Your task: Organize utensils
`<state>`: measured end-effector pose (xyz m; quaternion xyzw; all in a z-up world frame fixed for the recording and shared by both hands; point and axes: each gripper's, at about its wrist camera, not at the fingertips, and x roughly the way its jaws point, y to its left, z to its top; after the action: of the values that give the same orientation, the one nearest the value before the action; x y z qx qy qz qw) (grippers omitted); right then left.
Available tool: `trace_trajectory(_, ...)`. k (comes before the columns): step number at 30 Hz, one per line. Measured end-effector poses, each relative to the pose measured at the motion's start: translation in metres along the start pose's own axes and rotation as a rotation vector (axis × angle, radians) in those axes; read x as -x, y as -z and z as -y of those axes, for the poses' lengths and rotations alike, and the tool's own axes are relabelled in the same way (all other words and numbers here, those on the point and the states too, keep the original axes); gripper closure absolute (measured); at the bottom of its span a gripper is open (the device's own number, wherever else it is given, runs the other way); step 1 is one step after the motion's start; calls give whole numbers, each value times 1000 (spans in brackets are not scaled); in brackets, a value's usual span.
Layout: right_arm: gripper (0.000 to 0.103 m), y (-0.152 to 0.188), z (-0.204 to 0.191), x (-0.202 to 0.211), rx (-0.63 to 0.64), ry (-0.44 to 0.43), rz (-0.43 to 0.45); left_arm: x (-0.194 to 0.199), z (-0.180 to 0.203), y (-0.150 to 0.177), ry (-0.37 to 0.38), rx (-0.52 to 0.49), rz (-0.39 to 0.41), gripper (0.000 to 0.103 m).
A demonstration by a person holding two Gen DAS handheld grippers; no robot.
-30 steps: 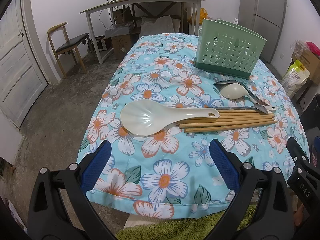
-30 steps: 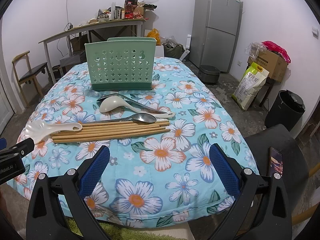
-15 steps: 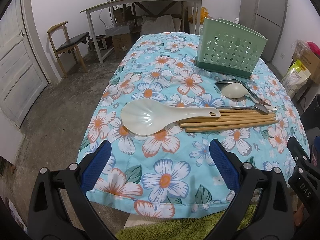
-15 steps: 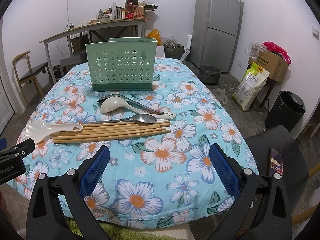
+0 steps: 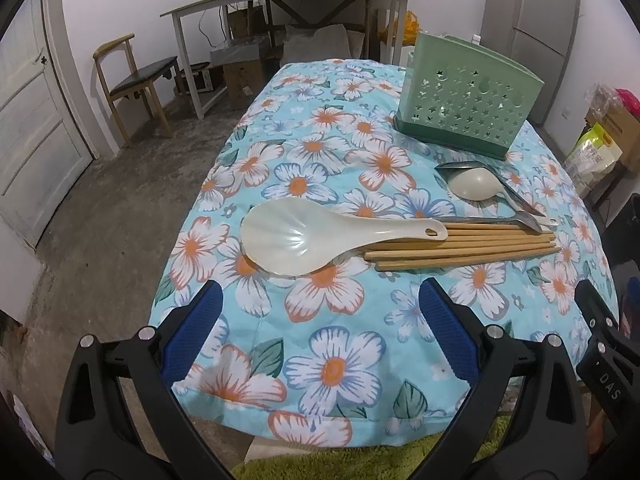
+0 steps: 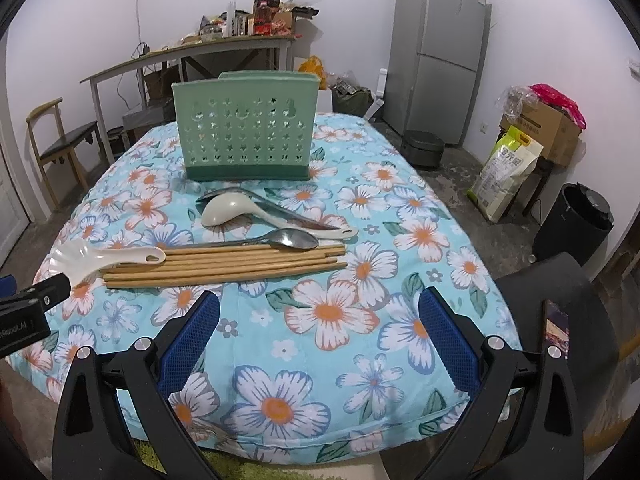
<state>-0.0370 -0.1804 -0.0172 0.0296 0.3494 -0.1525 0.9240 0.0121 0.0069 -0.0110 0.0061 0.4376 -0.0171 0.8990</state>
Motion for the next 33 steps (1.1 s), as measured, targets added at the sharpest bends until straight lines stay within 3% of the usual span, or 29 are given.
trace_trajectory(10,6,6,-6,-25,18,-39,-67,-42,-5,-8,-16,7,-54,8)
trace_trajectory(16,6,6,-15,-42,64,-77,-89,-71,-13,-2,82,39,-166,8)
trace_trajectory(25,6,12,-32,-79,131,-185,-152,-70,-18,5,127,33,-138,8)
trace_trajectory(30,6,16,-27,-83,112,-253,-127,-63,-35,3,218,111,-98,8)
trace_trajectory(33,6,16,-22,-84,96,-290,-118,-52,-50,-4,264,173,-33,8)
